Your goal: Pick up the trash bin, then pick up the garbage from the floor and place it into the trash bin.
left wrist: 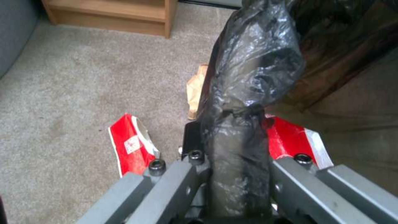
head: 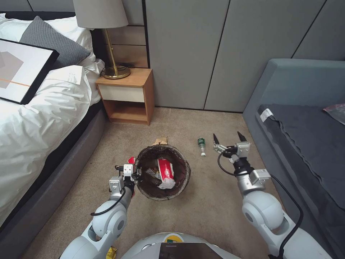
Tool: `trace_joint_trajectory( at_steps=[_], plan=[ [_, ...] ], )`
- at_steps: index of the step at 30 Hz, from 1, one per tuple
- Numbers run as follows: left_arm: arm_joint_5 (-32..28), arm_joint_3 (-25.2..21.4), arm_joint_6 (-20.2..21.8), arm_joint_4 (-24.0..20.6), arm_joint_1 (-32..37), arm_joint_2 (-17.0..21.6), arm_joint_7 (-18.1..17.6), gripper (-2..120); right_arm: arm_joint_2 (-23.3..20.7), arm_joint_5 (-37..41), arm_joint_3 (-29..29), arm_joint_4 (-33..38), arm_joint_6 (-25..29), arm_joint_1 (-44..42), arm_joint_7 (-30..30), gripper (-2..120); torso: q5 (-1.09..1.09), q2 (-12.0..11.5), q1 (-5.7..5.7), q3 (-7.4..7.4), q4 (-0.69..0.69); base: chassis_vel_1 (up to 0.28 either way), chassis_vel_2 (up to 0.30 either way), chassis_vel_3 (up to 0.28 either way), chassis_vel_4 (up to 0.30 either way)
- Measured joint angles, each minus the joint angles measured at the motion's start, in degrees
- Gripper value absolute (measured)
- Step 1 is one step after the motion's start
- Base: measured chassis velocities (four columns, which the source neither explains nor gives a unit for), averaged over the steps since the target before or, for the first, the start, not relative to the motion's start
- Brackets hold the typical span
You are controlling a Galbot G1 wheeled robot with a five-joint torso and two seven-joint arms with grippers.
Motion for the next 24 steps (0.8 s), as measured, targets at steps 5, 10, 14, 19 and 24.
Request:
trace_joint_trajectory(
  at_steps=[5, 10, 14, 19, 24],
  plan=[
    [0.0, -0.4, 0.0, -0.2, 0.1, 0.0, 0.0, 3, -0.2, -1.1, -2.8, -1.0, 0.2, 0.2, -0.1, 100, 0.01, 0.0, 0.0, 0.0, 0.0, 0.0, 0.0, 0.0, 0.0],
    [0.0, -0.5, 0.0, -0.2, 0.1, -0.2, -0.1, 3, 0.3, -1.4, -3.9, -2.4, 0.3, 0.6, -0.2, 100, 0.0, 0.0, 0.0, 0.0, 0.0, 0.0, 0.0, 0.0, 0.0],
    [0.0, -0.4, -0.1, -0.5, 0.1, -0.4, -0.1, 3, 1.0, -2.4, -5.1, -4.9, 0.4, 1.0, 0.0, 100, 0.0, 0.0, 0.0, 0.0, 0.0, 0.0, 0.0, 0.0, 0.0],
    [0.1, -0.4, -0.1, -0.7, 0.2, -0.5, -0.1, 3, 1.8, -3.7, -5.5, -7.1, 0.4, 1.4, 1.1, 100, 0.0, 0.0, 0.0, 0.0, 0.0, 0.0, 0.0, 0.0, 0.0],
    [0.1, -0.4, -0.2, -0.7, 0.2, -0.5, -0.1, 3, 2.0, -3.9, -5.7, -7.0, 0.3, 1.3, 1.4, 100, 0.0, 0.0, 0.0, 0.0, 0.0, 0.0, 0.0, 0.0, 0.0]
  ],
)
